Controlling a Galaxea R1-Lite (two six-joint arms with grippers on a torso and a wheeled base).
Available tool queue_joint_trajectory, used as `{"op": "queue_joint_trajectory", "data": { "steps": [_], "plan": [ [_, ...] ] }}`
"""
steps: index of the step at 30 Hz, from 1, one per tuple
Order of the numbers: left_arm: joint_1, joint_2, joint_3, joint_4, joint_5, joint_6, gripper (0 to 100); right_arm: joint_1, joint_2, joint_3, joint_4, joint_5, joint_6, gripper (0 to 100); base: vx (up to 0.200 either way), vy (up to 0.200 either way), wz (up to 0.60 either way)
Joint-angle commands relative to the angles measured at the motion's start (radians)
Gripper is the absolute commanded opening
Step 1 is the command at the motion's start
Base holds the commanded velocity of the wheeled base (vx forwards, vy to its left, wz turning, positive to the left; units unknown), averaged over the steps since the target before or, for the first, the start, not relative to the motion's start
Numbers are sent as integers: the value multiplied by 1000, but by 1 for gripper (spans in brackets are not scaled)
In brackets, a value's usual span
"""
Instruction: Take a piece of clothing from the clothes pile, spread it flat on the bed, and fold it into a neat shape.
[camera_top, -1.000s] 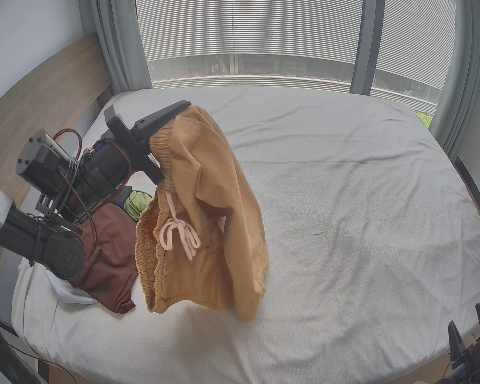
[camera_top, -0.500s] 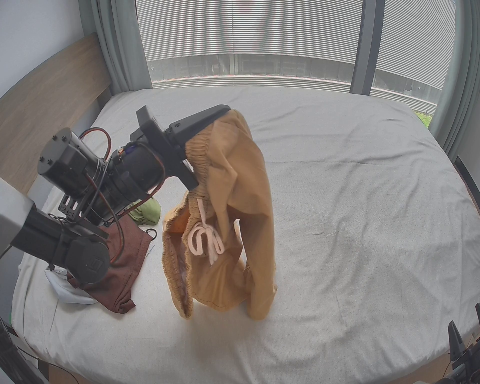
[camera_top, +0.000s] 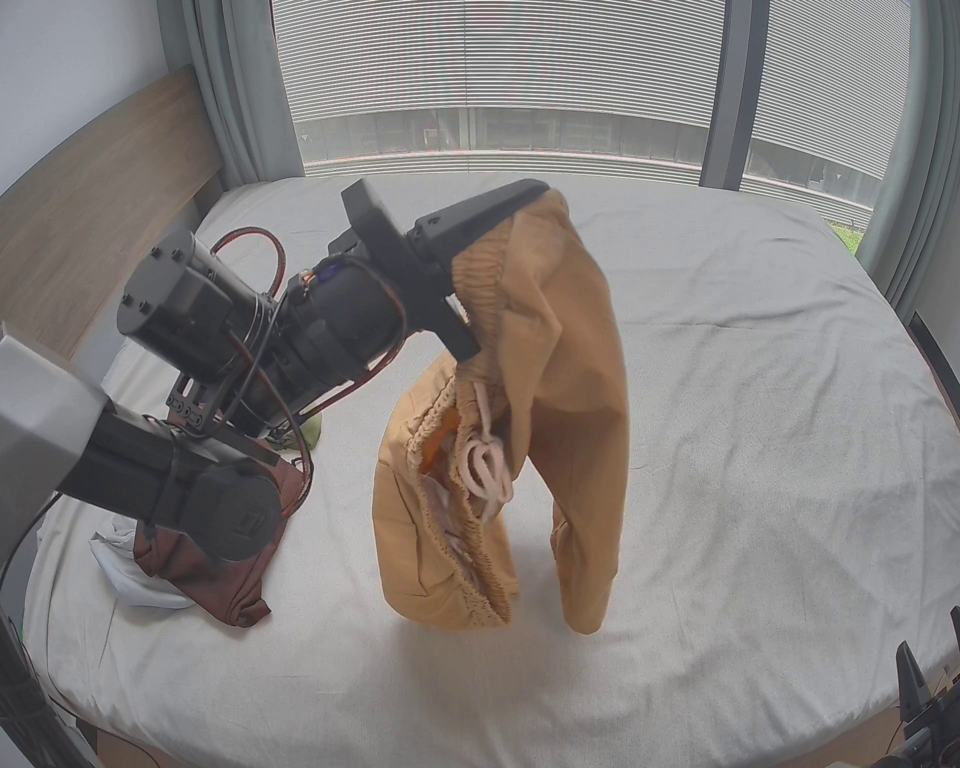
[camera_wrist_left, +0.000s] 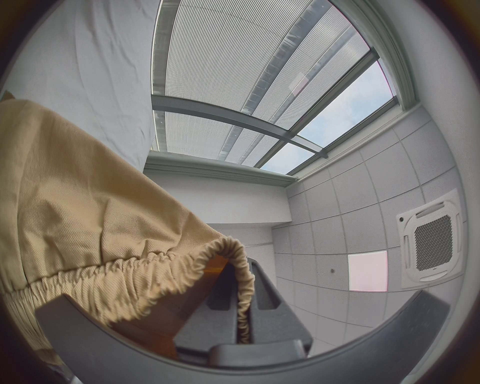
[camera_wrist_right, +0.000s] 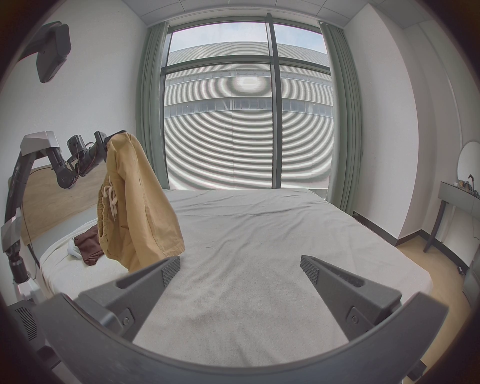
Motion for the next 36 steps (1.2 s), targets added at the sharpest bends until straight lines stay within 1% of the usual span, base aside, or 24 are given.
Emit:
{"op": "queue_joint_trajectory", "data": {
  "steps": [1,2,3,6,8,12,14,19,20,24,27,28,29,30,34,35,36],
  "plan": [
    [-45,29,-99,0,27,-74,0,0,-16,16,0,0,0,100,0,0,0],
    [-47,30,-102,0,27,-77,0,0,-16,16,0,0,0,100,0,0,0],
    [-62,33,-134,0,29,-95,0,0,-16,15,0,0,0,100,0,0,0],
    [-83,50,-157,0,29,-98,0,0,-16,16,0,0,0,100,0,0,0],
    [-114,70,-179,0,32,-100,0,0,-16,16,0,0,0,100,0,0,0],
    [-148,101,-226,-2,61,-117,0,0,-16,15,0,0,0,100,0,0,0],
    [-151,121,-249,-2,79,-135,0,0,-16,16,0,0,0,100,0,0,0],
    [-125,181,-249,-3,95,-127,0,0,-16,16,0,0,0,100,0,0,0],
    [-93,185,-238,-3,95,-117,0,0,-16,15,0,0,0,100,0,0,0],
    [-37,182,-205,-2,91,-86,0,0,-16,15,0,0,0,100,0,0,0],
    [6,176,-156,-2,87,-35,0,0,-16,16,0,0,0,100,0,0,0],
    [21,174,-126,-2,85,1,0,0,-16,15,0,0,0,100,0,0,0],
    [24,174,-119,-2,85,9,0,0,-16,15,0,0,0,100,0,0,0],
    [36,171,-88,-2,82,50,0,0,-16,16,0,0,0,100,0,0,0],
    [55,165,-19,-2,81,169,0,0,-16,16,0,0,0,100,0,0,0],
    [58,165,-16,-2,81,175,0,0,-16,16,0,0,0,100,0,0,0],
    [73,158,-1,-2,79,207,0,0,-16,16,0,0,0,100,0,0,0]
  ]
}}
